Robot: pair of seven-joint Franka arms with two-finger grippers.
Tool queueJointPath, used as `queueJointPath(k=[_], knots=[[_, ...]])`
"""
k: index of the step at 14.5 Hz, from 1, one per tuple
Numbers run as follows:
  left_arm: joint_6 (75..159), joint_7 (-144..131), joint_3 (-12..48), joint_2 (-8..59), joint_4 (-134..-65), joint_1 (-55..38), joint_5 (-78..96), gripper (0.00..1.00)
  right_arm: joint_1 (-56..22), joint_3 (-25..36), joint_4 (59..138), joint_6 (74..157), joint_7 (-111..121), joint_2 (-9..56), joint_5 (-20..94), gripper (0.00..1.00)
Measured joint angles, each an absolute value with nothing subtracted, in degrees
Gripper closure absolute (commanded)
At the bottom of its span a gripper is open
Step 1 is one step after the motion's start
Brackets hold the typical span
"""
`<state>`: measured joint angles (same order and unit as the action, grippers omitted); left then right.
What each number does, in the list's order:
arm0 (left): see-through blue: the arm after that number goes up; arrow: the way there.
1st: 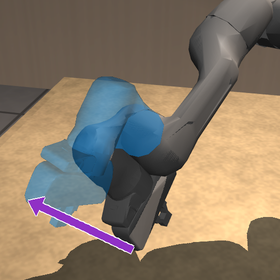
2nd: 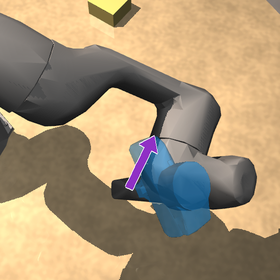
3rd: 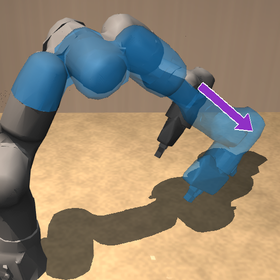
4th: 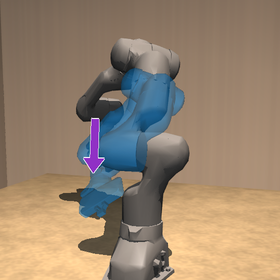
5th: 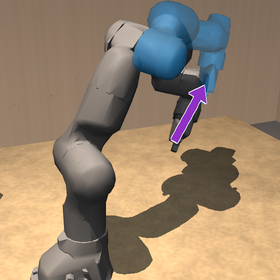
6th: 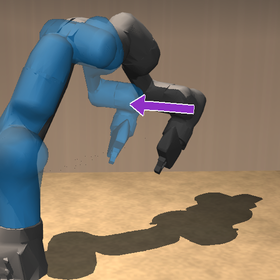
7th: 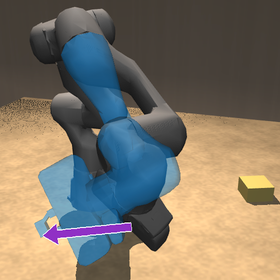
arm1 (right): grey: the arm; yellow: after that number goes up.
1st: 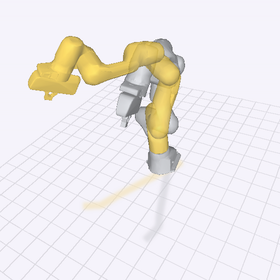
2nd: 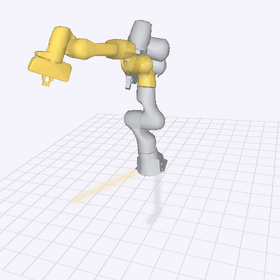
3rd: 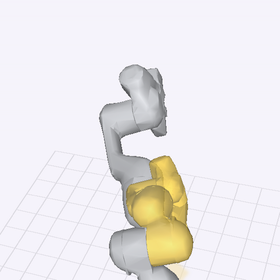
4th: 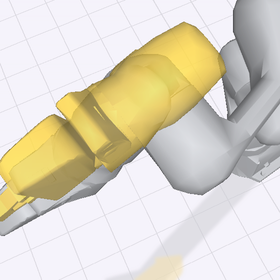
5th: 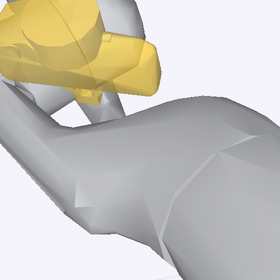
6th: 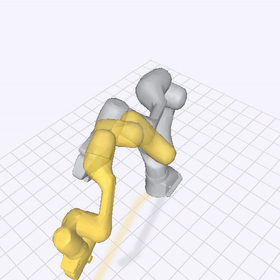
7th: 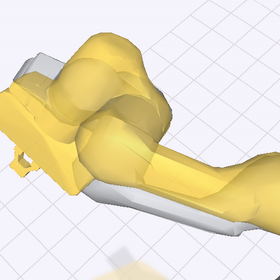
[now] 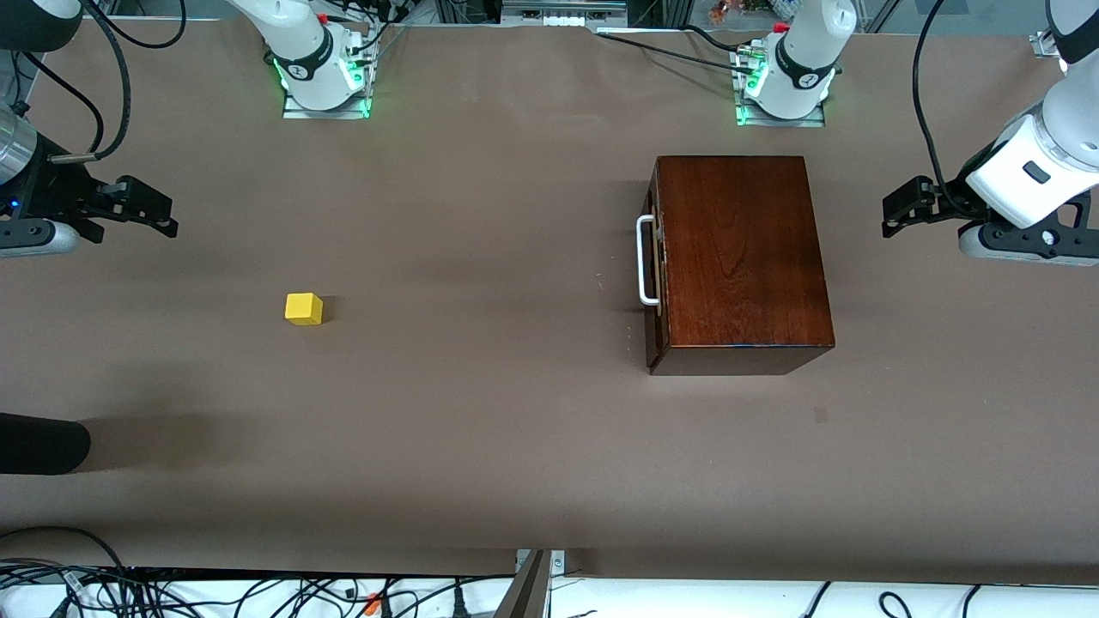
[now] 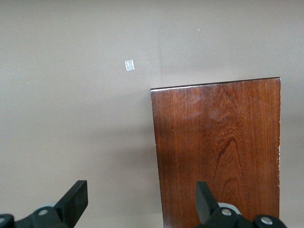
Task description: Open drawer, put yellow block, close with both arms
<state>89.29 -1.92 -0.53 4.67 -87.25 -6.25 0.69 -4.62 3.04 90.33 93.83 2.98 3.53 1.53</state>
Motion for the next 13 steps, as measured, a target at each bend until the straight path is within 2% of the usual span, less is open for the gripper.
queueJointPath(k=[13], knots=[[90.0,-1.9,-0.5,4.1,-86.9,-6.2,0.7,0.00,-4.6,3.0,90.3,93.8,3.0,3.5,1.5,0.00]])
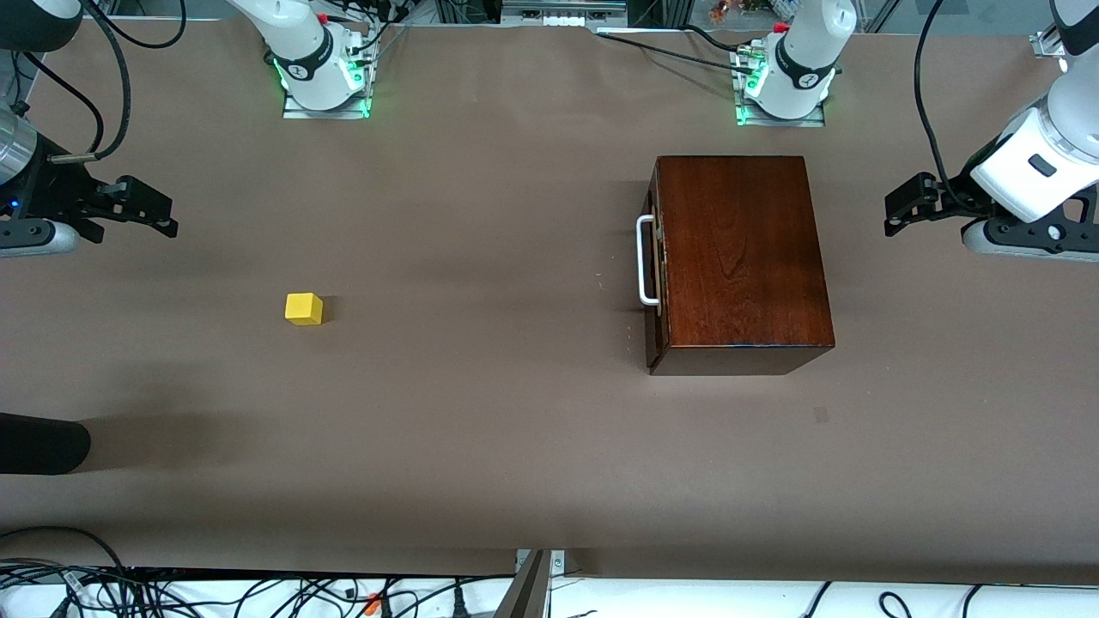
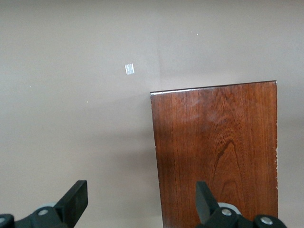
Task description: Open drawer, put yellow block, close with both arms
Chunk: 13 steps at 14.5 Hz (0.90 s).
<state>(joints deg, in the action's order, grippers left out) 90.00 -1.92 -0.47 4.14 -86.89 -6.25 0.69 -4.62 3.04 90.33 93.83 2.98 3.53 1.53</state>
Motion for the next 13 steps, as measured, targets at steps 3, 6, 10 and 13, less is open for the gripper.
queueJointPath(k=[3,6,10,13], knots=[[90.1,-1.9,-0.6,4.1,-85.8,-6.2,0.7,0.00,-4.6,3.0,90.3,93.8,3.0,3.5,1.5,0.00],[90.1,-1.9,-0.6,4.1,-85.2,-6.2,0.7,0.00,-4.6,3.0,90.3,93.8,3.0,3.5,1.5,0.00],[90.1,-1.9,-0.4,4.2,-85.2,-6.3,0.7,0.00,-4.6,3.0,90.3,93.8,3.0,3.5,1.5,0.00],[90.0,-4.4,-0.1,4.7,-85.5,-6.5,0.7,0.00,-4.6,3.0,90.3,93.8,3.0,3.5,1.5,0.00]])
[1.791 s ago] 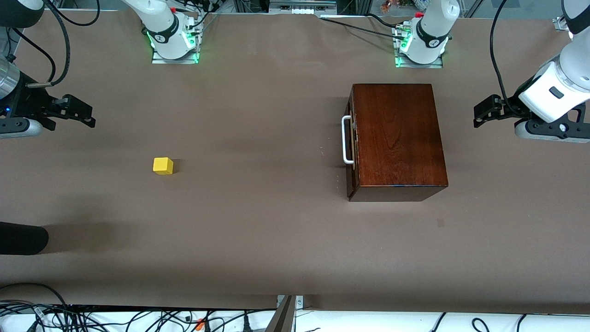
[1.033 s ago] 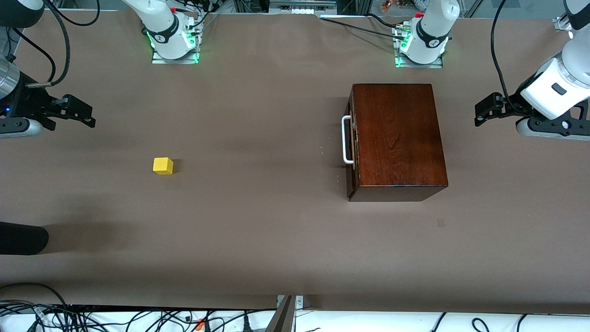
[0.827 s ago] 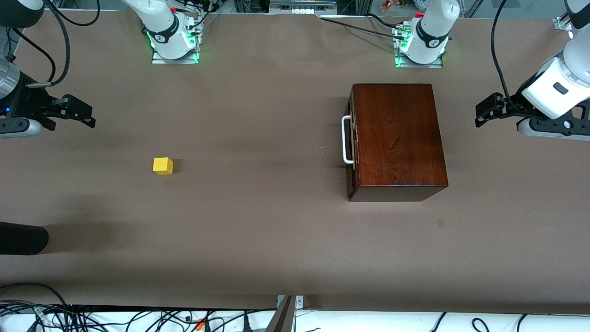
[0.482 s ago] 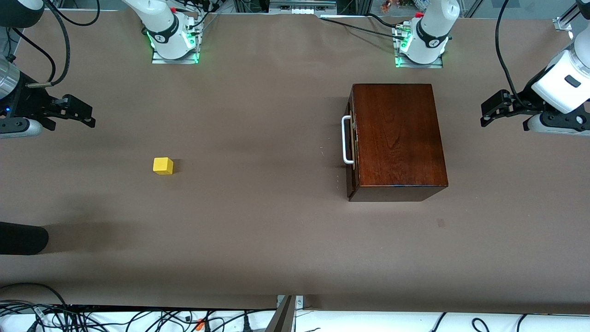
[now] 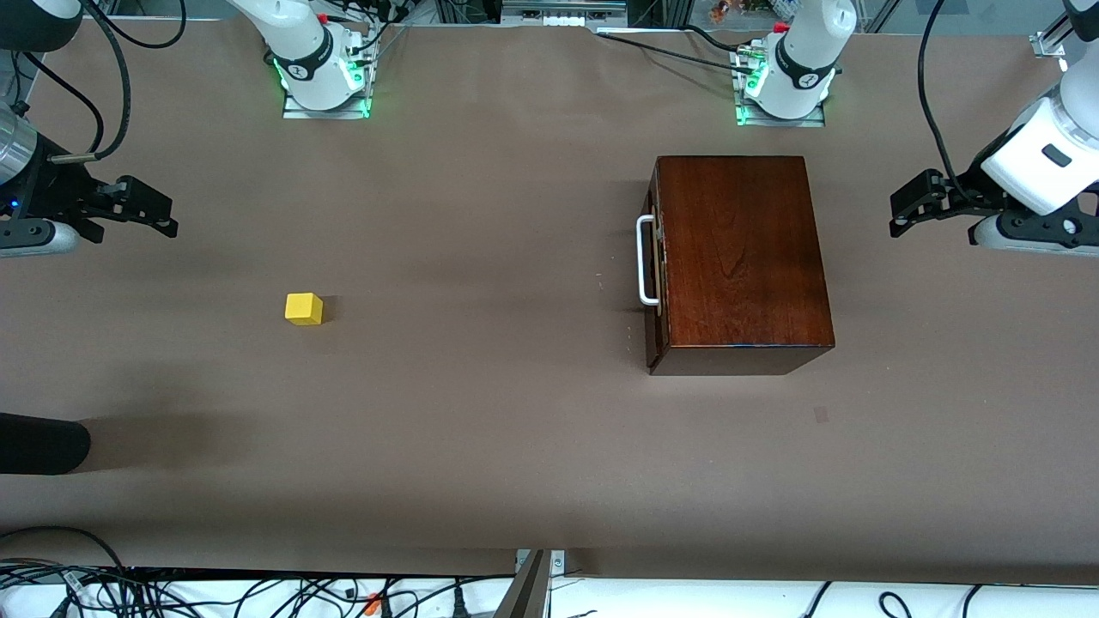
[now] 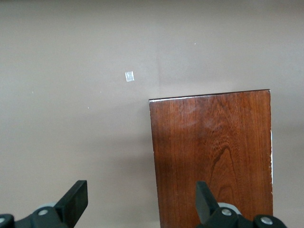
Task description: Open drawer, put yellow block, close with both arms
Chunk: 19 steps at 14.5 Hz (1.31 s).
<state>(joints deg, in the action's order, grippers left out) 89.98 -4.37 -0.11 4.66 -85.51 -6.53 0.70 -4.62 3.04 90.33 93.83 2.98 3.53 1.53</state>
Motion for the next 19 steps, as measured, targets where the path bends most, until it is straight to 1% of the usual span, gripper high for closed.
queueJointPath(k=[2,4,7,10,12,17,19], knots=[[90.0,-7.9,0.9,5.1,-85.6,-7.5,0.7,0.00,-4.6,3.0,90.3,93.8,3.0,3.5,1.5,0.00],[90.0,-12.2,3.5,5.5,-85.6,-8.6,0.7,0.00,-4.6,3.0,90.3,93.8,3.0,3.5,1.5,0.00],[90.3,-19.1,9.8,7.0,-85.6,-9.5,0.7,0.00,-4.6,3.0,90.3,93.8,3.0,3.5,1.5,0.00],[93.6,-26.8,16.5,9.6,-85.6,-9.9,0.6,0.00,-4.6,3.0,90.3,93.8,3.0,3.5,1.5,0.00],[94.6,-30.5,19.5,10.9,-85.6,-10.9,-0.6,0.00,-4.6,3.0,90.3,93.8,3.0,3.5,1.5,0.00],[94.6,-41.1,20.5,14.0,-85.6,-21.3,-7.0,0.00,-4.6,3.0,90.3,93.8,3.0,3.5,1.5,0.00],[94.8,-43.0,20.5,15.5,-85.6,-23.8,-8.9,0.00,-4.6,3.0,90.3,93.8,3.0,3.5,1.5,0.00]])
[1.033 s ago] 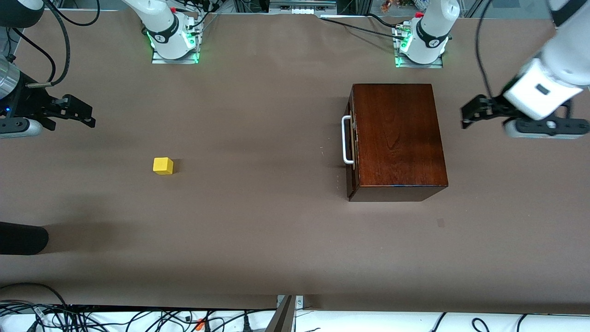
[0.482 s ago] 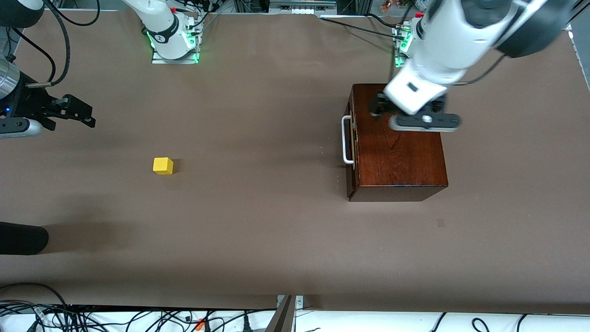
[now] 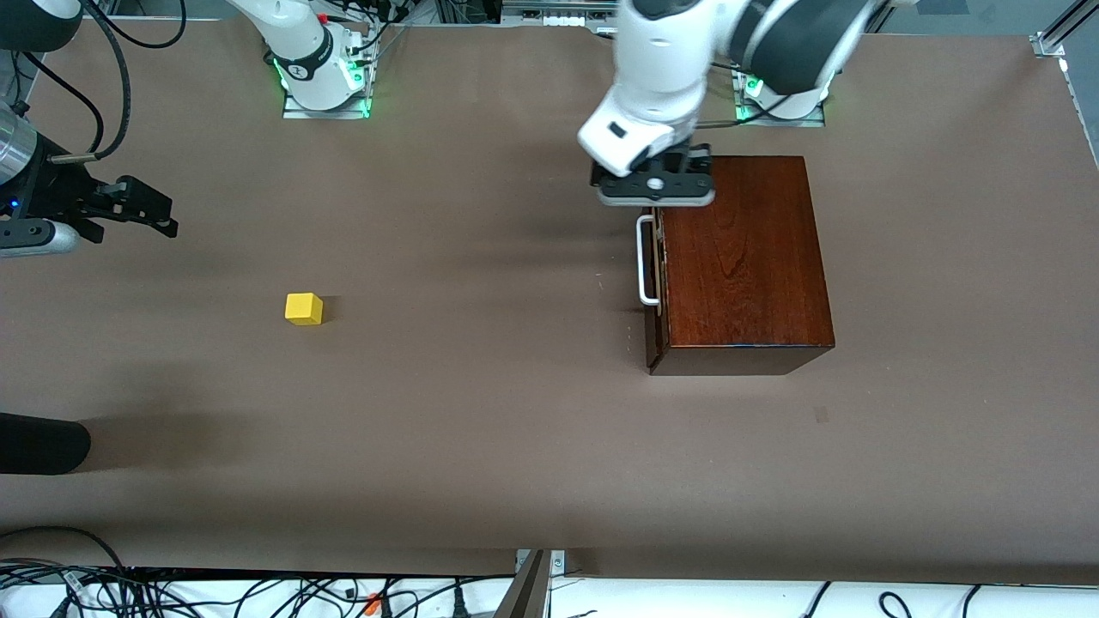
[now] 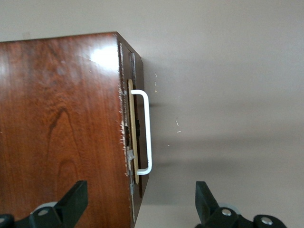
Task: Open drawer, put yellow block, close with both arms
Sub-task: 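Move the left gripper to the white drawer handle of the box, then lower the left gripper and hook the white drawer handle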
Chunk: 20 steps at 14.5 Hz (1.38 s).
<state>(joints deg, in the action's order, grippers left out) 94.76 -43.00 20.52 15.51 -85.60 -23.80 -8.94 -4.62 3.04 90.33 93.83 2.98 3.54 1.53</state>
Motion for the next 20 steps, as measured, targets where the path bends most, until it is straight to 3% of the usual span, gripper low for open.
queueJointPath(k=[20], knots=[[102.0,-43.2,20.4,27.2,-88.0,-26.7,-18.6,0.00,-4.6,3.1,90.2,94.0,3.0,3.5,1.5,0.00]])
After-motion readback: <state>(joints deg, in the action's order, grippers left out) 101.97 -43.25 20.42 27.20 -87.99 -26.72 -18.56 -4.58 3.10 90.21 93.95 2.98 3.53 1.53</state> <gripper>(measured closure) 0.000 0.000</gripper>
